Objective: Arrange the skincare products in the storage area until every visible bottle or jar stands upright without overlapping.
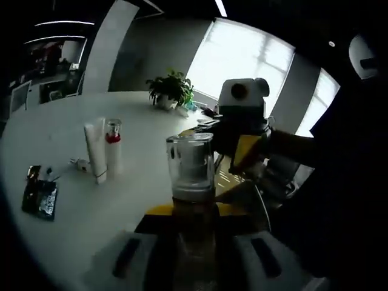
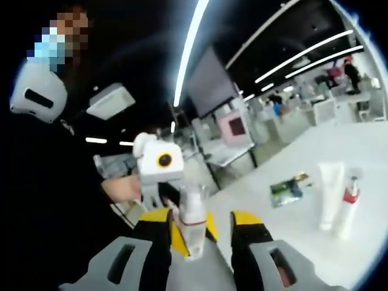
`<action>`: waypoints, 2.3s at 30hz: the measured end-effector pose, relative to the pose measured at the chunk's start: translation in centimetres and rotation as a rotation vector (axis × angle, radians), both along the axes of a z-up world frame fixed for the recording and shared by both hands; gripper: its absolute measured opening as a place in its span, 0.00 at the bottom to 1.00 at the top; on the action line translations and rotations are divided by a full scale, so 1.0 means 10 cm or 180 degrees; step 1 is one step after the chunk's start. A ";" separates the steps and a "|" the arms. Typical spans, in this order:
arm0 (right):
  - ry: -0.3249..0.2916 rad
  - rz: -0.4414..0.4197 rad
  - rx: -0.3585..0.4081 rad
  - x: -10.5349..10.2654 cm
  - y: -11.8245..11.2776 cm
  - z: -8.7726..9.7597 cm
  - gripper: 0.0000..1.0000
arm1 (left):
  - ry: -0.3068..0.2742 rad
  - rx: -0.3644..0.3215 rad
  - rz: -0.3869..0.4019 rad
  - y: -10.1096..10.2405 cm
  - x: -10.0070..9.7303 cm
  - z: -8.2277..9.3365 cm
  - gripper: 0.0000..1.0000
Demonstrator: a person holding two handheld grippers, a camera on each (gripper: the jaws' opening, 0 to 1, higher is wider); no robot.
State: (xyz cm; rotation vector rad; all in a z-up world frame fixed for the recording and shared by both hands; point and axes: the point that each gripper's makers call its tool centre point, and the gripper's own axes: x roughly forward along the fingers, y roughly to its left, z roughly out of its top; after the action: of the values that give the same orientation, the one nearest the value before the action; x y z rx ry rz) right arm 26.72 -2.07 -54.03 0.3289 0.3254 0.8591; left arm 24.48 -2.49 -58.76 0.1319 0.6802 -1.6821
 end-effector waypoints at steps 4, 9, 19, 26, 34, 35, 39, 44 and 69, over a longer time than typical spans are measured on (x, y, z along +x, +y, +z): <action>-0.0016 0.0116 0.0000 -0.02 0.05 0.00 0.27 | -0.0017 0.0032 -0.0089 0.00 -0.06 -0.02 0.19; -0.0017 0.0207 -0.0048 -0.06 0.13 -0.04 0.25 | -0.0022 0.0035 -0.0151 0.00 -0.10 -0.03 0.19; -0.0149 0.0300 -0.0048 -0.11 0.18 -0.03 0.13 | -0.0072 0.0061 -0.0210 0.01 -0.13 -0.04 0.19; -0.0364 0.0334 -0.0156 -0.10 0.22 0.00 0.11 | -0.0165 0.0027 -0.0245 0.01 -0.12 -0.04 0.19; -0.0394 0.0399 -0.0202 -0.07 0.26 -0.03 0.10 | -0.0253 0.0059 -0.0267 0.02 -0.10 -0.09 0.20; -0.0402 0.0407 -0.0198 -0.06 0.26 -0.03 0.09 | -0.0248 0.0068 -0.0260 0.02 -0.10 -0.10 0.20; -0.0409 0.0396 -0.0206 -0.01 0.22 -0.04 0.09 | -0.0248 0.0061 -0.0203 0.00 -0.03 -0.12 0.21; -0.0411 0.0294 -0.0174 0.09 0.11 -0.06 0.09 | -0.0327 0.0227 -0.0093 0.02 0.08 -0.29 0.23; -0.0182 -0.0423 -0.0669 0.65 -0.91 -0.67 0.09 | -0.0532 0.0529 0.0942 0.59 0.54 -0.86 0.66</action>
State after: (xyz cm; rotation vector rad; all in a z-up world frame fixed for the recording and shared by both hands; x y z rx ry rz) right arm 33.18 -11.18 -60.75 0.1288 0.3337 0.6955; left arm 29.87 3.38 -67.40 0.2732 0.6770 -1.3152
